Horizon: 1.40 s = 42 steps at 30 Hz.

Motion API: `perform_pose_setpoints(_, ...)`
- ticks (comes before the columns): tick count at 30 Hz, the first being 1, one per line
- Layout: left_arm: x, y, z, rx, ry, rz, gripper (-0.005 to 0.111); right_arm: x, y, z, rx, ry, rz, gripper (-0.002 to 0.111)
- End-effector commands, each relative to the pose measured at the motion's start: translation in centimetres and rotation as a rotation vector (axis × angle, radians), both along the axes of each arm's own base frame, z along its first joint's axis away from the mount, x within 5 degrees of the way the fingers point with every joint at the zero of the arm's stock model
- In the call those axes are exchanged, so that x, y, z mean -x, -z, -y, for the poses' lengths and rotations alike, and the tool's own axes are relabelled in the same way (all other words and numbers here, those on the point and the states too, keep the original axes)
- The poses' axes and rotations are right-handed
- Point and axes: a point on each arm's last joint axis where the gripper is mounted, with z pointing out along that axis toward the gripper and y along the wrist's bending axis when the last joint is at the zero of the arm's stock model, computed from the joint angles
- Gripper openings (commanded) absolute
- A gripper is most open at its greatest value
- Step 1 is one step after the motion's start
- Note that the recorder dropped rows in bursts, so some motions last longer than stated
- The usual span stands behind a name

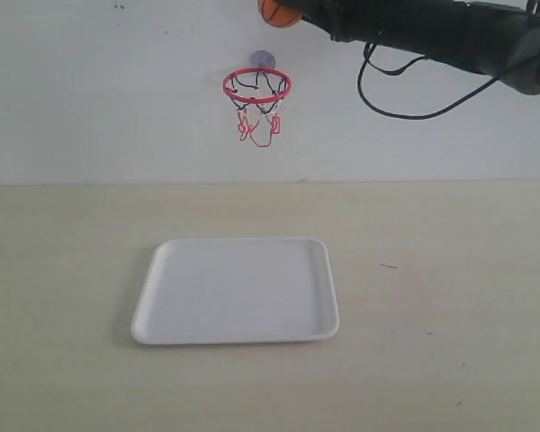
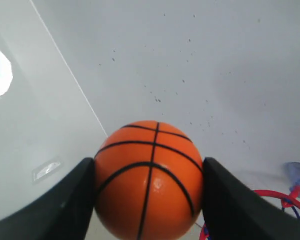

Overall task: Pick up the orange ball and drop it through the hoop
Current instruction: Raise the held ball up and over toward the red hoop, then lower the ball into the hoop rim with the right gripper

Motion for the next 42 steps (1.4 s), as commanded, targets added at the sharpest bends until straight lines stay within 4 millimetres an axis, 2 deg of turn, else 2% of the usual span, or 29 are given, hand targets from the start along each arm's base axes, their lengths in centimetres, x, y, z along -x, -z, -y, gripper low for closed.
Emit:
perform_pose_setpoints(1,0.0,0.0,0.0,0.005,-0.002,0.004,0.004,-0.7,0.9,-0.3,-0.014,0.021,-0.024,0.0)
perform_pose_setpoints(6,0.0,0.0,0.0,0.005,-0.002,0.004,0.004,-1.7,1.9,-0.1,-0.026,0.118,-0.087,0.0)
perform_pose_setpoints(12,0.0,0.0,0.0,0.005,-0.002,0.004,0.004,-2.1,3.1,-1.3,-0.002,0.164,-0.1,0.0)
perform_pose_setpoints(15,0.0,0.0,0.0,0.005,-0.002,0.004,0.004,-2.0,3.5,-2.2,0.09,0.199,-0.02,0.0)
perform_pose_setpoints(21,0.0,0.0,0.0,0.005,-0.002,0.004,0.004,-1.7,2.6,-3.5,0.222,0.232,0.162,0.0)
perform_pose_setpoints(27,0.0,0.0,0.0,0.005,-0.002,0.004,0.004,-2.0,1.9,-3.5,0.277,0.293,0.247,0.0)
perform_pose_setpoints(30,0.0,0.0,0.0,0.005,-0.002,0.004,0.004,-2.1,2.5,-3.6,0.284,0.292,0.244,0.0)
perform_pose_setpoints(36,0.0,0.0,0.0,0.005,-0.002,0.004,0.004,-2.9,4.8,-3.7,0.247,0.302,0.199,0.0)
perform_pose_setpoints(42,0.0,0.0,0.0,0.005,-0.002,0.004,0.004,-3.2,5.3,-4.2,0.244,0.295,0.218,0.0)
